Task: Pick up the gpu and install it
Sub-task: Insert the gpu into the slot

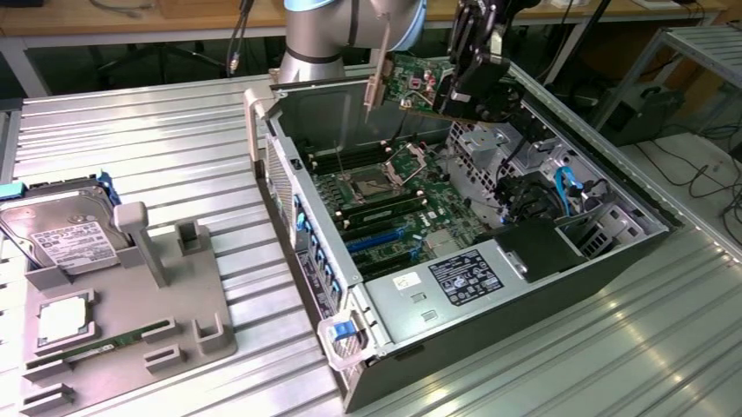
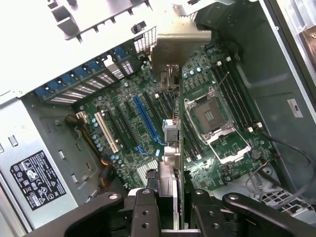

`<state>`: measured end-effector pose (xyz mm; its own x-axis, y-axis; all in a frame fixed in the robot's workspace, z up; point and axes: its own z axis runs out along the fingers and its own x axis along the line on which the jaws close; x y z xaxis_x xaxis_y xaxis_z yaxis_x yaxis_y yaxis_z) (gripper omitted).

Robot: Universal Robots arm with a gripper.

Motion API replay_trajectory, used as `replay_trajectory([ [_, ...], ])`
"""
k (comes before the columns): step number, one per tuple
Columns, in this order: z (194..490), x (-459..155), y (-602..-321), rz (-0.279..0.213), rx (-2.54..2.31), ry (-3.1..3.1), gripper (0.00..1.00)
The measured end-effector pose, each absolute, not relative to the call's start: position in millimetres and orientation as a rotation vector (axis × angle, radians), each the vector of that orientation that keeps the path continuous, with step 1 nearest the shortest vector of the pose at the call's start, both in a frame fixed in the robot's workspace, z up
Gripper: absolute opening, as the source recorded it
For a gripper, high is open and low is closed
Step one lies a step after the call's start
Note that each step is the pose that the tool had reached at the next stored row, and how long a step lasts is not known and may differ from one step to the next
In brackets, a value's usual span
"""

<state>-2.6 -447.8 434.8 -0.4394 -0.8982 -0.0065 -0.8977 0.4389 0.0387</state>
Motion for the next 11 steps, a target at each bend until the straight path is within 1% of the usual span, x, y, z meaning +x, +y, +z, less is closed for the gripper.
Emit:
replay_trajectory([
  [11,434.8,-2.5,-447.9,-0.055,1.803,-2.552,0.29],
])
